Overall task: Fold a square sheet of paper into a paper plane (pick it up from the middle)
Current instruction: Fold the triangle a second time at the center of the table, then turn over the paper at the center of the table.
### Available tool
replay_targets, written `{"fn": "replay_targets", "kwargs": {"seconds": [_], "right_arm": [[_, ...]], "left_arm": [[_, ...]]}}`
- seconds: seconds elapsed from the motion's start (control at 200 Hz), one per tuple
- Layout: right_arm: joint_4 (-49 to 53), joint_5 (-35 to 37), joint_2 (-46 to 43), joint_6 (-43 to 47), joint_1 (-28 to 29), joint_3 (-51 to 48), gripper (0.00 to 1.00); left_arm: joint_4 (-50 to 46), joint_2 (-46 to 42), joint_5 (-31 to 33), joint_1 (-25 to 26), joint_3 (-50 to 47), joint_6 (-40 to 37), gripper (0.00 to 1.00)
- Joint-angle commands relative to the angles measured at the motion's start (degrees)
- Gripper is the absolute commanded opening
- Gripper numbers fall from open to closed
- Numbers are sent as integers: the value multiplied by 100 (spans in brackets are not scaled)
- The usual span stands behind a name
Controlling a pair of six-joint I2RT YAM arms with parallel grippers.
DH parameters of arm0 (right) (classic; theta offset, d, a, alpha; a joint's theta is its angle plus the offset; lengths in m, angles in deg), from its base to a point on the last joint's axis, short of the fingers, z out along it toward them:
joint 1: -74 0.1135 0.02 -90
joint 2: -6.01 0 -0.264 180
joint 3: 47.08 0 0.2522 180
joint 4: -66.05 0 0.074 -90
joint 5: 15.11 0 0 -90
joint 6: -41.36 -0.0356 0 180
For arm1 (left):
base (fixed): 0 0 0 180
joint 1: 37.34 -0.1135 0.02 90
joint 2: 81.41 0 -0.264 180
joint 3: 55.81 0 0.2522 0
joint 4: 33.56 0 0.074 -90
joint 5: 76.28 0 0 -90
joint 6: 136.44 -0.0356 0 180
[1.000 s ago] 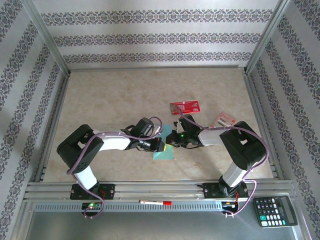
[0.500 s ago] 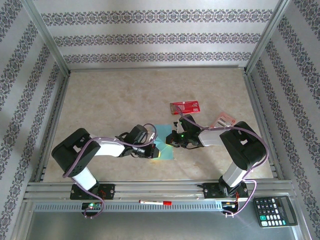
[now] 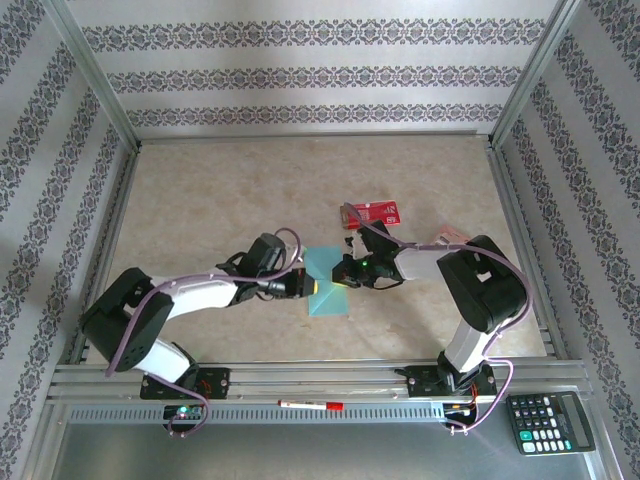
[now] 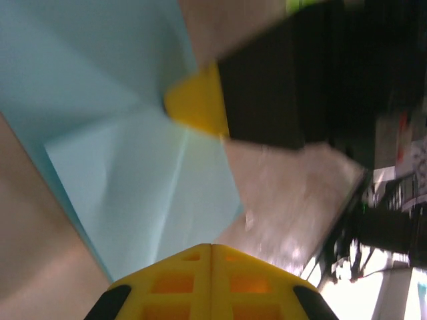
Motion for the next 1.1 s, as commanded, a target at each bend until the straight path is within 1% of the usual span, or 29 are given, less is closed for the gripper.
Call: {"fn": "replay_targets", "kwargs": {"seconds": [0.0, 0.135, 0.275, 0.335, 0.45, 0.575, 0.704, 0.774, 0.914, 1.094], "right_arm": [[544, -154, -296, 448, -46, 249, 7], [1008, 37, -851, 455, -86, 246, 14], [2016, 788, -1420, 462, -10, 161, 21], [2376, 1095, -1698, 385, 152, 89, 24], [2733, 1561, -2203, 29, 607, -68, 28], [2512, 1744, -2473, -642, 1014, -513, 29], [2179, 1828, -2363, -1092, 1335, -783, 30], [2139, 2024, -2301, -1207, 1464, -867, 31], [1978, 2227, -2256, -1232, 1458, -943, 33], [1617, 2116, -2018, -1148, 1395, -830, 33]], "left_arm": [[94, 488, 158, -213, 319, -65, 0], [27, 982, 147, -210, 532, -273, 0], [88, 1367, 153, -232, 458, -355, 0], [109, 1475, 168, -232, 423, -390, 0], [221, 1592, 183, -232, 280, -382, 0], [342, 1660, 168, -231, 169, -348, 0], [413, 1726, 167, -227, 110, -346, 0], [438, 1756, 147, -232, 98, -346, 0], [391, 1749, 117, -232, 103, -389, 0], [330, 1760, 127, -232, 134, -435, 0]]}}
